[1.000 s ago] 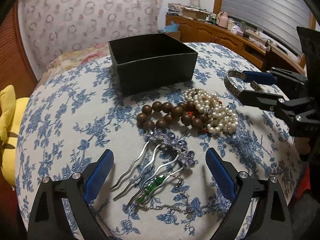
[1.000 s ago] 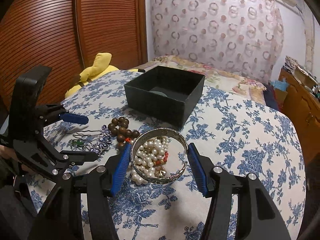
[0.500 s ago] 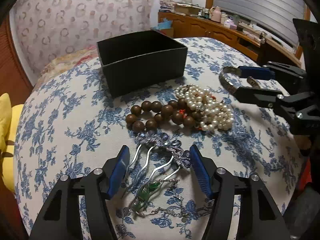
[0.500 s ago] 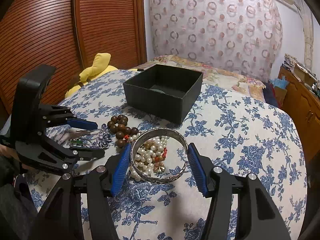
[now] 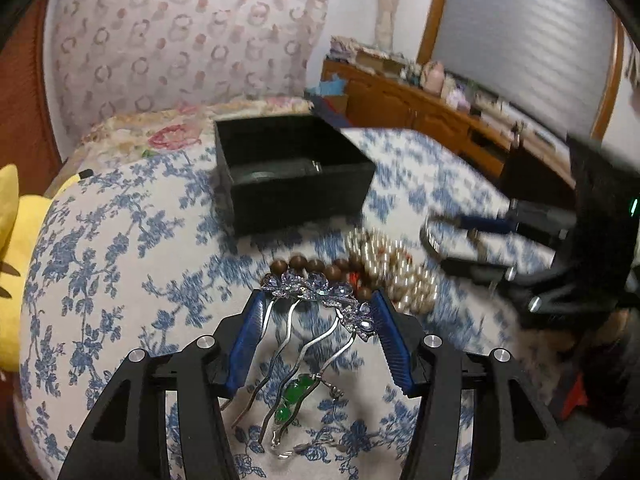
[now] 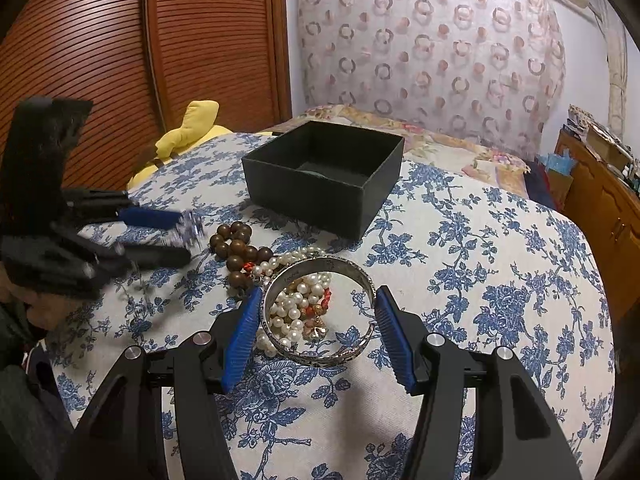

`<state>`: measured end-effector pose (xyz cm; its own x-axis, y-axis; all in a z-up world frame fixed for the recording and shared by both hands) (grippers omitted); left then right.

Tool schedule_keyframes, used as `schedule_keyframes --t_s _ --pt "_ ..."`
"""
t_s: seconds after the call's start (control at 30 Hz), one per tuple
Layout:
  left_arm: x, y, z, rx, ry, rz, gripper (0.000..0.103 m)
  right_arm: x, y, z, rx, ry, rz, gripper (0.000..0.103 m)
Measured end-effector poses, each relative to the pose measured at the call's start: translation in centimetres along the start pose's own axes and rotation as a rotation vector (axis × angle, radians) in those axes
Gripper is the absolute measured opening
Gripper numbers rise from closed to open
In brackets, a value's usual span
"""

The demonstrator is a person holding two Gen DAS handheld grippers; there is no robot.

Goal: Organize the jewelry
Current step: 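Grasp the silver hair comb with the left tool and lift it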

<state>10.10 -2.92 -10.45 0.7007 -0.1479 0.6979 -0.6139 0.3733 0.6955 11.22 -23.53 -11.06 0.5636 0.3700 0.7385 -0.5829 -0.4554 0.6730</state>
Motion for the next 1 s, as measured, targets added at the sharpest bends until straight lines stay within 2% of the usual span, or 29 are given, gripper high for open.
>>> schedule_keyframes --t_s 0.1,0.43,0.47,0.5,0.53,0.67,0.9,0.93,1.0 --pt "0.7 0.8 -0.8 -0.005 0.039 0.035 0.053 0.0 -0.1 0.0 0.0 0.001 -0.001 0.06" --pt "2.1 2.2 -1.1 -0.027 0.064 0.094 0.052 -0.2 -0.5 0.0 -0.001 -0.001 -0.01 0.06" --pt "2.3 2.3 -1.0 -0.035 0.061 0.101 0.031 -0.2 -0.5 0.0 -0.001 -0.001 -0.01 0.06" --pt "2.5 2.3 -0.9 -0.031 0.06 0.098 0.026 -0.2 -0.5 0.0 -0.001 -0.001 -0.009 0.06" --pt "2.7 2.3 -0.9 -0.028 0.062 0.099 0.025 -0.1 -0.5 0.0 -0.001 -0.002 -0.008 0.06" --pt "3.0 1.9 -1.2 -0.002 0.062 0.087 0.025 -0.1 -0.5 0.1 -0.004 -0.002 -0.009 0.06" --pt "1.3 1.3 -2.6 0.066 0.06 0.038 0.025 0.0 -0.5 0.2 -0.003 -0.004 -0.013 0.06" --pt "1.1 1.4 -2.9 0.078 0.057 0.033 0.029 0.0 -0.5 0.1 -0.002 -0.004 -0.014 0.06" --pt "0.4 1.3 -3.5 0.105 0.043 0.005 0.042 0.0 -0.6 0.1 0.0 -0.002 -0.016 0.06"
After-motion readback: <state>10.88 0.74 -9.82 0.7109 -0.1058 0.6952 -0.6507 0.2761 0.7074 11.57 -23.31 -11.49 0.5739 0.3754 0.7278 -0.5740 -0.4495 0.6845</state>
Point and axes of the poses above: each gripper's, at about its wrist camera, not at the fingertips, and y roughly against the way its jaws point, z to its right, x to its top, the point moved 2 cm from there along -y, roughly the way its jaws point, and after that the axes turned 1 degree about -z, right-handed, at the moved point
